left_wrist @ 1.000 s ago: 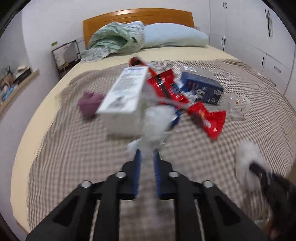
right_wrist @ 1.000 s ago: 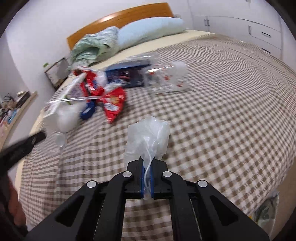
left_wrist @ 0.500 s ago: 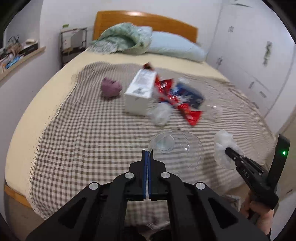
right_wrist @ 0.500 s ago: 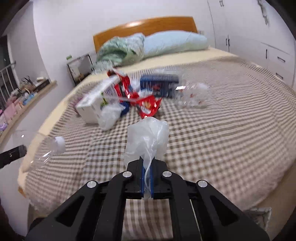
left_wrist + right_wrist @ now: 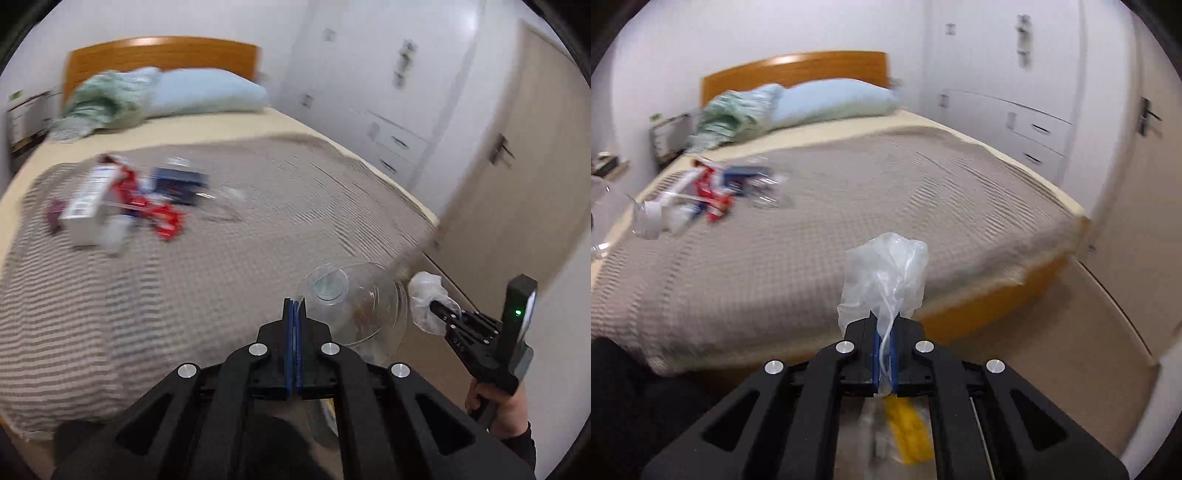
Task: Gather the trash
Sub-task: 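Carry the plastic bag and clear cup with both tools to the bin, then open both tools to drop the bag and cup into the bin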
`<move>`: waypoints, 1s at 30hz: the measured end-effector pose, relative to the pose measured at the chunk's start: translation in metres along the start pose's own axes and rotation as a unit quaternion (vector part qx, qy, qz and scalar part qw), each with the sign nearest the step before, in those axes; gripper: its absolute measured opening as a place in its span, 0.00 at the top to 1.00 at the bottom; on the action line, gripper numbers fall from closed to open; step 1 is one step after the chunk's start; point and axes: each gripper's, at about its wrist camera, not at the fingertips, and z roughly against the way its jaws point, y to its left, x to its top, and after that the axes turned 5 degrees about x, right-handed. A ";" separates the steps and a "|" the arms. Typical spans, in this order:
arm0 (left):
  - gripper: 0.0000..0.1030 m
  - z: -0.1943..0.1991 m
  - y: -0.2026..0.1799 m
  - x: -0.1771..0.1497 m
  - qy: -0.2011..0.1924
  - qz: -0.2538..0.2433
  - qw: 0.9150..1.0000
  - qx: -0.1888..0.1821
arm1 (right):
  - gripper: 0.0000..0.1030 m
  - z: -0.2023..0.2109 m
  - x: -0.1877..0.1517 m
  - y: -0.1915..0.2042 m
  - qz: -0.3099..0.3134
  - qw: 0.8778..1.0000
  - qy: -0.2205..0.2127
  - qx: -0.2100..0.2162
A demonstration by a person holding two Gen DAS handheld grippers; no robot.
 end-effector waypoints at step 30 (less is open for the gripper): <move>1.00 -0.326 -0.146 -0.167 0.361 -0.122 0.924 -0.018 | 0.29 -0.243 -0.179 -0.141 -0.180 0.955 0.232 -0.025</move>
